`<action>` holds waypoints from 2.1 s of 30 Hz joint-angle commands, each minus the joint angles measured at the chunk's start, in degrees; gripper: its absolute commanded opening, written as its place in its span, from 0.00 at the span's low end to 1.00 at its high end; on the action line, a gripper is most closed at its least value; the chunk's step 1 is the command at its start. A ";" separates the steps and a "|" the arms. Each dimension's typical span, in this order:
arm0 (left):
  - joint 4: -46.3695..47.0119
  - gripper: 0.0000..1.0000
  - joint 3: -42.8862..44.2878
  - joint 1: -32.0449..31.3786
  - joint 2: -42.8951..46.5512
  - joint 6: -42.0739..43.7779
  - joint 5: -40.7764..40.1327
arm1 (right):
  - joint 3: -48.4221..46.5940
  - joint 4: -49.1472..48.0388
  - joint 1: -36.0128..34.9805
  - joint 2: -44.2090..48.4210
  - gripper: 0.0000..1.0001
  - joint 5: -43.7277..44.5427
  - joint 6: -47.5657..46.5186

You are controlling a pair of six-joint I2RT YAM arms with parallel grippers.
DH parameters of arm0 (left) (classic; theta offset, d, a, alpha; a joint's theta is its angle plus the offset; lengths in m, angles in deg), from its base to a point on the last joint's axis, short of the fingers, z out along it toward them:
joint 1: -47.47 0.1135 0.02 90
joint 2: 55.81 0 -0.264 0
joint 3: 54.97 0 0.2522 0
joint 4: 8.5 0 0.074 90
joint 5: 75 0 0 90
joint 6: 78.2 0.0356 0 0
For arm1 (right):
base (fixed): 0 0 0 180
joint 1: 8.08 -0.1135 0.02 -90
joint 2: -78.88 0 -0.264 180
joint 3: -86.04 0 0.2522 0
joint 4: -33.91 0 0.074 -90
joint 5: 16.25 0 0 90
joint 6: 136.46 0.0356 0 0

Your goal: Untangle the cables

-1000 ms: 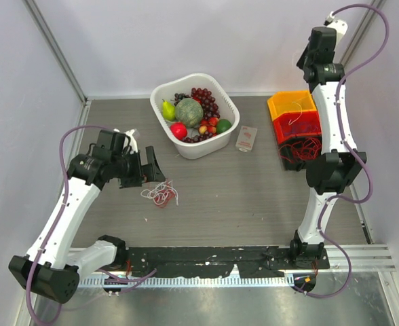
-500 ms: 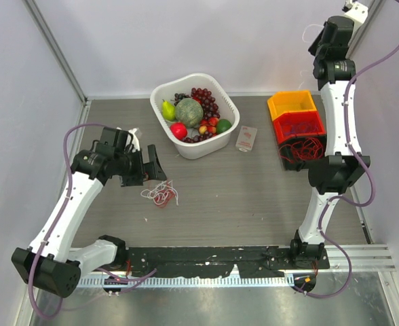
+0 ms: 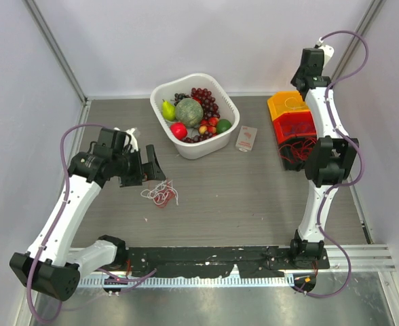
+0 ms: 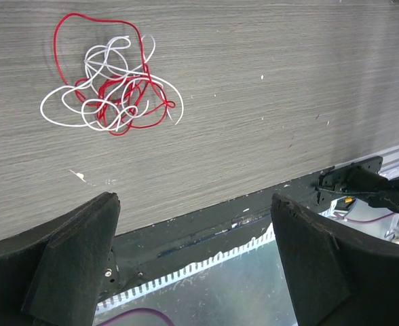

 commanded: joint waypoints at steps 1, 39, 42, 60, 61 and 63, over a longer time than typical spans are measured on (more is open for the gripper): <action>-0.31 0.97 1.34 0.16 1.38 0.27 -0.98 | -0.35 -5.31 0.31 -0.91 0.01 -0.05 1.06; 3.01 0.75 -12.45 0.08 2.87 -3.51 -2.56 | -1.11 16.04 0.23 -1.55 0.54 -2.50 0.08; 6.54 0.68 -15.88 0.16 0.33 -3.95 -2.13 | 15.84 11.40 -5.37 9.76 0.54 -9.52 1.58; 17.53 0.75 -19.49 0.25 -4.01 -11.68 2.19 | 57.67 -18.67 -56.56 25.48 0.60 -26.23 8.53; 17.01 0.77 -19.84 0.25 -1.64 -12.12 1.14 | 55.75 -18.67 -56.82 23.88 0.60 -26.50 8.53; 15.26 0.81 -20.02 0.25 1.89 -12.56 -0.27 | 53.63 -18.67 -56.91 20.80 0.60 -26.15 9.49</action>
